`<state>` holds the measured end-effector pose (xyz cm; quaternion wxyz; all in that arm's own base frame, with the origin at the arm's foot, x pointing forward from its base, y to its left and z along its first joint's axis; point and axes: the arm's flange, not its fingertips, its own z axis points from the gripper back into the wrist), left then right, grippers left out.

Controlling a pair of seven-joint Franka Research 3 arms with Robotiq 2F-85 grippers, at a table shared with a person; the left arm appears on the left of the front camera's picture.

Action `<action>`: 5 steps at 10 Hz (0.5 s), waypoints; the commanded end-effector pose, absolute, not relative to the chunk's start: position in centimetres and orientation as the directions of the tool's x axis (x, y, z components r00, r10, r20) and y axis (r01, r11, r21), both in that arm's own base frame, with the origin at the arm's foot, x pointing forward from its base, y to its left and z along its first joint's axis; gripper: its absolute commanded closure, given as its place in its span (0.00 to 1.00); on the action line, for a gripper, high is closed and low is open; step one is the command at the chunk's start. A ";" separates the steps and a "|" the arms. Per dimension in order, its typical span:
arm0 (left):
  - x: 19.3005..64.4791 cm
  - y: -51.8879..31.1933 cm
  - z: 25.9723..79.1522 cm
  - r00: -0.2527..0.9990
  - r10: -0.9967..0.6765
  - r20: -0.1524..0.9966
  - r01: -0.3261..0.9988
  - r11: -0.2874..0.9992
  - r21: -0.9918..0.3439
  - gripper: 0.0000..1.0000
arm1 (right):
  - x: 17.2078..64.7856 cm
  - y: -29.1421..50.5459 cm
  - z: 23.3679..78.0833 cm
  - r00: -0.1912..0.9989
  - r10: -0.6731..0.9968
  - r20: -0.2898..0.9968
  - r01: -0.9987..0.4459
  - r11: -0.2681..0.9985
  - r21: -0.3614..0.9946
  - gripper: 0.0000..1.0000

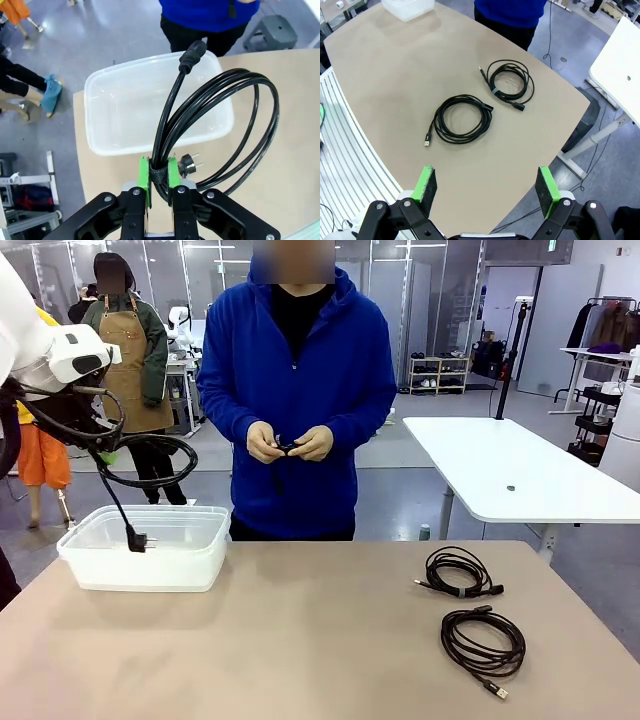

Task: Organize and store the cables.
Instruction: Place the Power Cable into the Organizing box.

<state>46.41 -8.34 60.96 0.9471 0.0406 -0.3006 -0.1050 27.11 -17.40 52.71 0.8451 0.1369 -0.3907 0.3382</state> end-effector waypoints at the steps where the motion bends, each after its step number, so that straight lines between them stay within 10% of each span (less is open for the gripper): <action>1: 47.4 -8.9 62.2 0.817 -0.264 0.513 0.231 0.964 0.128 0.83 | 27.0 -17.6 52.7 0.455 0.469 0.757 -0.688 0.725 -0.036 0.00; 5: 46.4 -8.3 61.0 0.797 -0.223 0.561 0.175 0.975 0.140 0.83 | 27.0 -17.6 52.7 0.455 0.469 0.757 -0.688 0.725 -0.036 0.00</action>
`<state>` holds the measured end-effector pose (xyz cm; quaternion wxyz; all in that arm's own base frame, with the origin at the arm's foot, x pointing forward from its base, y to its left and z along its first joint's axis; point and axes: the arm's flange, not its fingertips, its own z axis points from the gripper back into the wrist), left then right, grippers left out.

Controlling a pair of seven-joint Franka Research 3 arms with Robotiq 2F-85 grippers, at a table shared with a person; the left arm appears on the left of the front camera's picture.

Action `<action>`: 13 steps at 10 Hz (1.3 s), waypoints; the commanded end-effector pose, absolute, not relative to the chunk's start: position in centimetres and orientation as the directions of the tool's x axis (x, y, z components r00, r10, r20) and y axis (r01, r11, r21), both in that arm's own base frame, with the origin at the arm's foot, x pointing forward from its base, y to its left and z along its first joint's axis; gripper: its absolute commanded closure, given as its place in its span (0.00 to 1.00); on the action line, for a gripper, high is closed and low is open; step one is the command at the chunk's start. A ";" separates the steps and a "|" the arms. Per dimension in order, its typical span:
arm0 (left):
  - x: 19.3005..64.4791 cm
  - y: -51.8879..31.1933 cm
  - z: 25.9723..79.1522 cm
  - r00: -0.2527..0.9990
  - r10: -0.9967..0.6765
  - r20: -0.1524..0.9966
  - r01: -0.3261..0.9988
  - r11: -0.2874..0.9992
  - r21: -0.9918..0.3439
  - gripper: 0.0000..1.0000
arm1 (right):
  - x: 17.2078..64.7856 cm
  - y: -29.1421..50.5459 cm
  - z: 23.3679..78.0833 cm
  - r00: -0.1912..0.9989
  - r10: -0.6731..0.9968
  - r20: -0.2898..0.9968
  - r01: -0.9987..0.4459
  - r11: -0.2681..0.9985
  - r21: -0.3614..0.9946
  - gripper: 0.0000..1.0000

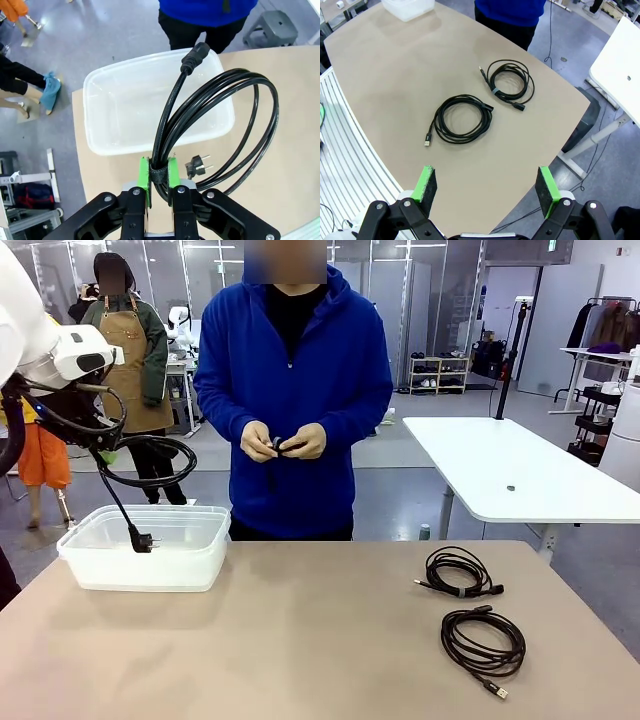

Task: Organize and store the cables.
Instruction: Place the Power Cable into the Organizing box.

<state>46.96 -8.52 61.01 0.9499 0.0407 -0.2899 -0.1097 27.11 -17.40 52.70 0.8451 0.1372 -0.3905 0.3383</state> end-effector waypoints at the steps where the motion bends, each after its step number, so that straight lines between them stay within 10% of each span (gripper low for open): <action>1: 47.0 -8.5 60.9 0.809 -0.232 0.540 0.185 0.973 0.141 0.83 | 27.0 -17.6 52.7 0.455 0.469 0.757 -0.688 0.725 -0.036 0.00; 13: 61.9 -1.4 46.9 0.933 -0.248 0.261 0.207 0.963 0.174 0.83 | 27.0 -17.6 52.7 0.455 0.469 0.757 -0.688 0.725 -0.036 0.00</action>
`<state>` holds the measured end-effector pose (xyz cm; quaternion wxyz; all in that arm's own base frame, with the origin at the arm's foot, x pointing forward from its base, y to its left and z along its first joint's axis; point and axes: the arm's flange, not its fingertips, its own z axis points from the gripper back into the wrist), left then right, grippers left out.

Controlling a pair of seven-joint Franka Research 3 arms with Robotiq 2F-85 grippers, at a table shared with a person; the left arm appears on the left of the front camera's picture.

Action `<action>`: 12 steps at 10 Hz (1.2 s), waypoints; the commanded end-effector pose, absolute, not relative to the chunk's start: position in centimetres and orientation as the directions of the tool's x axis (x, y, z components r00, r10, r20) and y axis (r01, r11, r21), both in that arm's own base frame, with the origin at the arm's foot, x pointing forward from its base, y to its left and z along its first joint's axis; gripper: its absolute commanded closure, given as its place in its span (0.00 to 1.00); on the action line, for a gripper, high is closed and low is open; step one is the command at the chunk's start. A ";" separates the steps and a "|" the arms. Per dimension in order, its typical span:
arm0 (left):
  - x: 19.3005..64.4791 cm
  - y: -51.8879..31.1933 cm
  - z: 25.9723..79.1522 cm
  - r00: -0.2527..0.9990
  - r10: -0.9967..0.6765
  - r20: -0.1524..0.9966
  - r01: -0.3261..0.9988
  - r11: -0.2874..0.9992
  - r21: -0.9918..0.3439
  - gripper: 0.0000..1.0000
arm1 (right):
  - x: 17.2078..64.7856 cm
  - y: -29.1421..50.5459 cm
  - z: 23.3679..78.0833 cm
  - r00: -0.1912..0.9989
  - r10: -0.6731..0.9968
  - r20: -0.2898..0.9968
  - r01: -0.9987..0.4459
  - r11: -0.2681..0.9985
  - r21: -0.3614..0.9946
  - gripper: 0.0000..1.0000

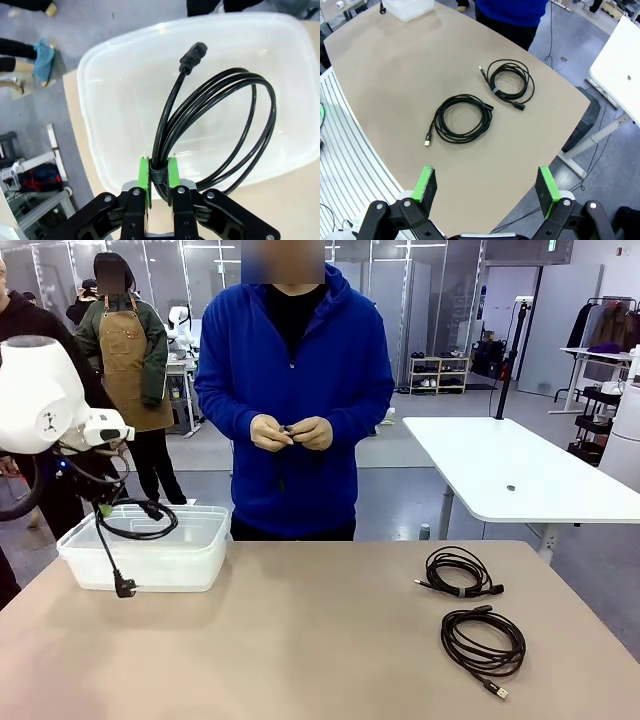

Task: Organize and store the cables.
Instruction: Place the Power Cable into the Organizing box.

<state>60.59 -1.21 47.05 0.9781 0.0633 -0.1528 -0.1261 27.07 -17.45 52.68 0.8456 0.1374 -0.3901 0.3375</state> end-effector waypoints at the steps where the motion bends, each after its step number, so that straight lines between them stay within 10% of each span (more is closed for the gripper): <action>1: 63.4 -1.4 43.7 0.944 -0.241 0.227 0.216 0.968 0.130 0.83 | 27.0 -17.6 52.7 0.455 0.469 0.757 -0.688 0.725 -0.036 0.00; 9: 66.1 -0.4 38.4 0.968 -0.137 0.212 0.104 0.982 0.161 0.83 | 27.0 -17.6 52.7 0.455 0.469 0.757 -0.688 0.725 -0.036 0.00; 12: 66.0 -0.5 38.6 0.966 -0.148 0.213 0.114 0.980 0.162 0.37 | 27.0 -17.6 52.7 0.455 0.469 0.757 -0.688 0.725 -0.036 0.00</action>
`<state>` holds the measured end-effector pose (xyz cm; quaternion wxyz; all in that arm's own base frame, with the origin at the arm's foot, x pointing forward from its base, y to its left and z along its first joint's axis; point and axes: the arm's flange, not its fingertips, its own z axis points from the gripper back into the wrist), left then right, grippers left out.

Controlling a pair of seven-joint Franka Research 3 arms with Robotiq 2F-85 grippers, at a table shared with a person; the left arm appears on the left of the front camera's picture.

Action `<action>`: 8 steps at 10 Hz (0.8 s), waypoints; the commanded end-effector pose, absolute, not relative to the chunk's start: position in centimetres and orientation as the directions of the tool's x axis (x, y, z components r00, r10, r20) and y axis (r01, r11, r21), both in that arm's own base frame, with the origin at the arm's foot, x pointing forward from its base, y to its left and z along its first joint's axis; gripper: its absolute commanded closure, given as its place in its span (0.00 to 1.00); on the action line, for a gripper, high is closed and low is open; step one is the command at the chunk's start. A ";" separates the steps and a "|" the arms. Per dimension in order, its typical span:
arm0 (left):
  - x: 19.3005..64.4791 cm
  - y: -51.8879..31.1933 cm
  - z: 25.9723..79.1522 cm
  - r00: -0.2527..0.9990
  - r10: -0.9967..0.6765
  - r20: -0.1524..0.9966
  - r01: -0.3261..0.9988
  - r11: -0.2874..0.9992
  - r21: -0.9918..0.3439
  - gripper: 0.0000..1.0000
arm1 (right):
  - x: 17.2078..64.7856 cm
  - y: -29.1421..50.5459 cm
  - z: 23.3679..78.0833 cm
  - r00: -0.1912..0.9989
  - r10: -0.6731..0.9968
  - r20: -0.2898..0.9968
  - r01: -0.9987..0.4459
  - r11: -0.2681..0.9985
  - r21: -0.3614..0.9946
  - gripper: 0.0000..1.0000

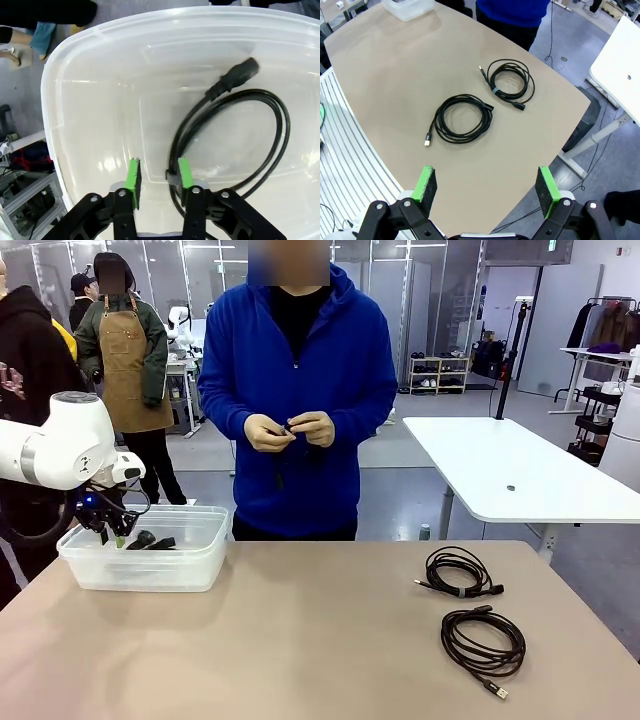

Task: Organize and store the cables.
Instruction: Place the Power Cable into the Organizing box.

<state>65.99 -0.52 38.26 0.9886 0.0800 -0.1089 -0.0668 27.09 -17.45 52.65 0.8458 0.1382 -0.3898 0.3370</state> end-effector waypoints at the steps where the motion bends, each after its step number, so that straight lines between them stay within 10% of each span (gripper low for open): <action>1: 66.0 -0.5 38.8 0.965 -0.145 0.220 0.110 0.980 0.166 0.23 | 27.0 -17.6 52.7 0.455 0.469 0.757 -0.688 0.725 -0.036 0.00; 3: 65.7 -0.1 39.1 0.964 -0.146 0.221 0.108 0.979 0.173 0.00 | 27.0 -17.6 52.7 0.455 0.469 0.757 -0.688 0.725 -0.036 0.00; 4: 65.5 0.1 39.5 0.963 -0.150 0.225 0.112 0.978 0.174 0.21 | 27.0 -17.6 52.7 0.455 0.469 0.757 -0.688 0.725 -0.036 0.00; 5: 65.3 0.1 40.0 0.960 -0.155 0.232 0.118 0.979 0.166 0.00 | 27.0 -17.6 52.7 0.455 0.469 0.757 -0.688 0.725 -0.036 0.00; 8: 65.3 -0.1 40.4 0.967 -0.133 0.219 0.100 0.983 0.155 0.00 | 27.0 -17.6 52.7 0.455 0.469 0.757 -0.688 0.725 -0.036 0.00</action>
